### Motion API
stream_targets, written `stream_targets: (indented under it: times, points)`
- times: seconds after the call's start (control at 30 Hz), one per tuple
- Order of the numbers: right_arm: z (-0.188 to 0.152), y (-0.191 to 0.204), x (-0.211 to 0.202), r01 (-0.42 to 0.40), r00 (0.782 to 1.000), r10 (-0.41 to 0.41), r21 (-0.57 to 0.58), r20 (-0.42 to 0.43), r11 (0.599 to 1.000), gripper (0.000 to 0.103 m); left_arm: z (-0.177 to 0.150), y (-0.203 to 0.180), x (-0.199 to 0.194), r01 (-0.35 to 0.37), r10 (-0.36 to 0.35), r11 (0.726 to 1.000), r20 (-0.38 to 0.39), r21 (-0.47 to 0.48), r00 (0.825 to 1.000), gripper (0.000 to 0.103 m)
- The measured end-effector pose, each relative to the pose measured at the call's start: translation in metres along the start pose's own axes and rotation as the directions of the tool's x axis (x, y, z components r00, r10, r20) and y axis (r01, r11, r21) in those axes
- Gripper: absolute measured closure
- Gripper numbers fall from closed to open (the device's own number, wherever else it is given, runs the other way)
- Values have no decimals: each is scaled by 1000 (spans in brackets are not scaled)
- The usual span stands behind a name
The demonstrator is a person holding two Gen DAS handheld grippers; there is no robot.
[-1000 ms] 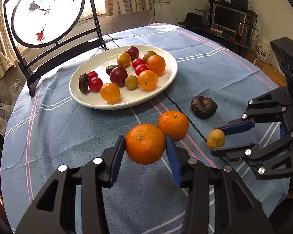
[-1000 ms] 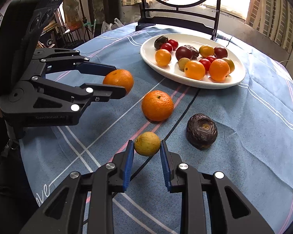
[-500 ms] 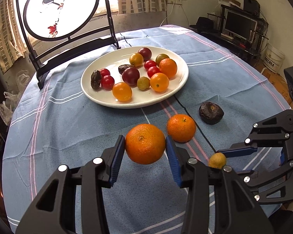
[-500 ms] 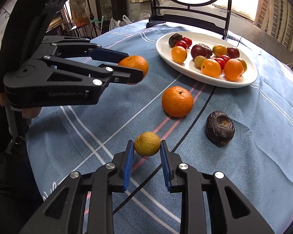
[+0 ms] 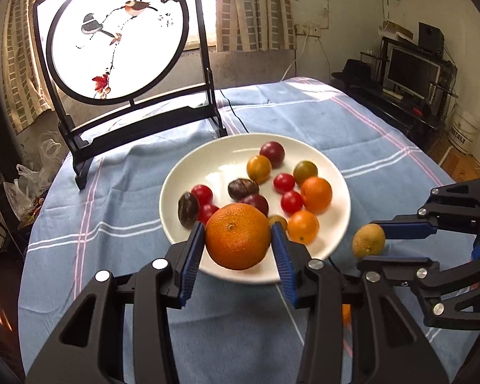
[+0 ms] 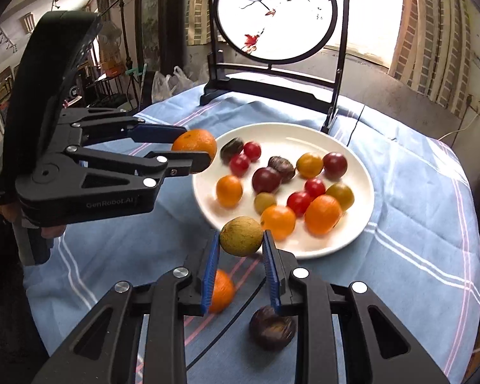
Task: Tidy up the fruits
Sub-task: 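Place the orange on the plate with the left tool while the right tool places the yellow citrus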
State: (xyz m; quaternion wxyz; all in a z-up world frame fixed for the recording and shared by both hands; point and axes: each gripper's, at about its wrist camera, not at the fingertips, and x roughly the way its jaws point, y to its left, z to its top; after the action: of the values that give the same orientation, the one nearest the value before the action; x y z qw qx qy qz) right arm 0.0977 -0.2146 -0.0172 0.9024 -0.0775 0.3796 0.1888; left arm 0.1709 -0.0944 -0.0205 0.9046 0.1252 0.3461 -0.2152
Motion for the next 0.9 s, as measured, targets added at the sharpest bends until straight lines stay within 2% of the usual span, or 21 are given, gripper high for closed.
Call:
stream_targets:
  times: [0.1, 0.2, 0.43, 0.47, 0.5, 0.53, 0.6, 0.77, 0.9]
  points:
    - [25, -20, 19, 31, 999, -32, 31, 17, 999, 76, 23, 6, 20, -19, 19, 1000, 4, -21, 1000, 61]
    - [42, -39, 42, 41, 999, -42, 68, 16, 997, 76, 37, 6, 43, -77, 77, 997, 1, -2, 997, 61]
    - [63, -64, 76, 47, 999, -47, 103, -6, 994, 75, 46, 14, 86, -117, 117, 993, -42, 1, 992, 61]
    - [65, -65, 81, 48, 999, -47, 104, -15, 993, 74, 47, 15, 90, -119, 118, 993, -45, -2, 992, 60]
    - [67, -67, 84, 65, 998, -63, 107, -18, 992, 65, 48, 17, 93, -118, 117, 993, -49, -6, 992, 60]
    - [69, -68, 83, 77, 997, -77, 119, -4, 990, 61, 48, 19, 95, -119, 118, 993, -49, -10, 992, 58]
    - [71, -71, 79, 56, 998, -59, 129, 19, 990, 59, 48, 22, 92, -131, 130, 991, -24, -17, 991, 43]
    - [65, -68, 56, 65, 997, -70, 115, 45, 991, 58, 46, 29, 70, -121, 122, 992, 11, -35, 993, 41]
    - [52, -62, 27, 73, 995, -79, 93, 64, 993, 50, 36, 26, 45, -113, 114, 993, 30, -31, 993, 39]
